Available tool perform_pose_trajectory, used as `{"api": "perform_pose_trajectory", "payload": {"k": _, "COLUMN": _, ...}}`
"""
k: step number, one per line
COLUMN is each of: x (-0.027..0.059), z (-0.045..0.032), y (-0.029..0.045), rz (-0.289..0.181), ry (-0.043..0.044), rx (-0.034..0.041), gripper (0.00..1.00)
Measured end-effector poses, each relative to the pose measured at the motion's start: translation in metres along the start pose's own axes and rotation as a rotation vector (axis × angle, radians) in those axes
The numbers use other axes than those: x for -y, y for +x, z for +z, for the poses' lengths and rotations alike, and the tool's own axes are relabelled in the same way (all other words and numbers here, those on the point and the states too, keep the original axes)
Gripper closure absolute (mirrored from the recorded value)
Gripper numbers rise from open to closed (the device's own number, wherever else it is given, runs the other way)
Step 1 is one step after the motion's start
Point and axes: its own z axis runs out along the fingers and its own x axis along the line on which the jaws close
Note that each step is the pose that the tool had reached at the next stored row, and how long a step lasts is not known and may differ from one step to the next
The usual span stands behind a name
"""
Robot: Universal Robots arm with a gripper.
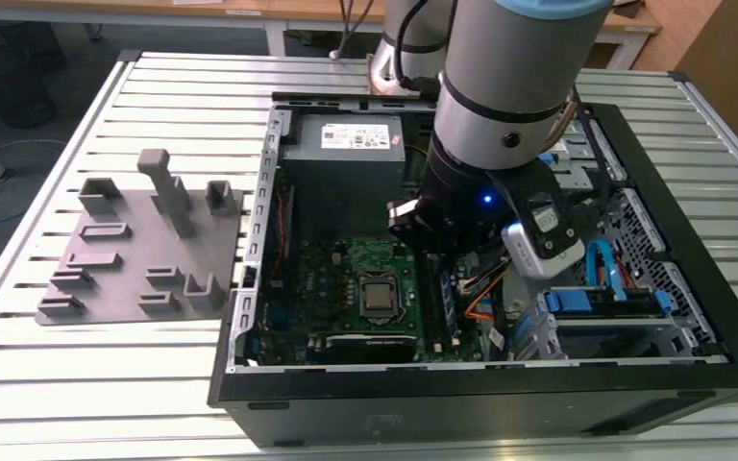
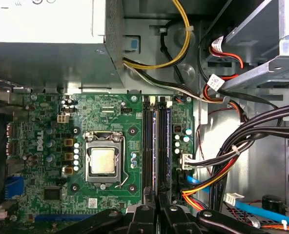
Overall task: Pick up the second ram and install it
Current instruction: 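Insert the second ram into the second slot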
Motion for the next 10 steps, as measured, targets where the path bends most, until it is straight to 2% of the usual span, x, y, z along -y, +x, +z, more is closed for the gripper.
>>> {"api": "perform_pose_trajectory", "payload": {"k": 10, "x": 0.0002, "z": 0.0049, "y": 0.0001, "rz": 0.000, "ry": 0.0003, "rx": 0.0000, "gripper": 0.86}}
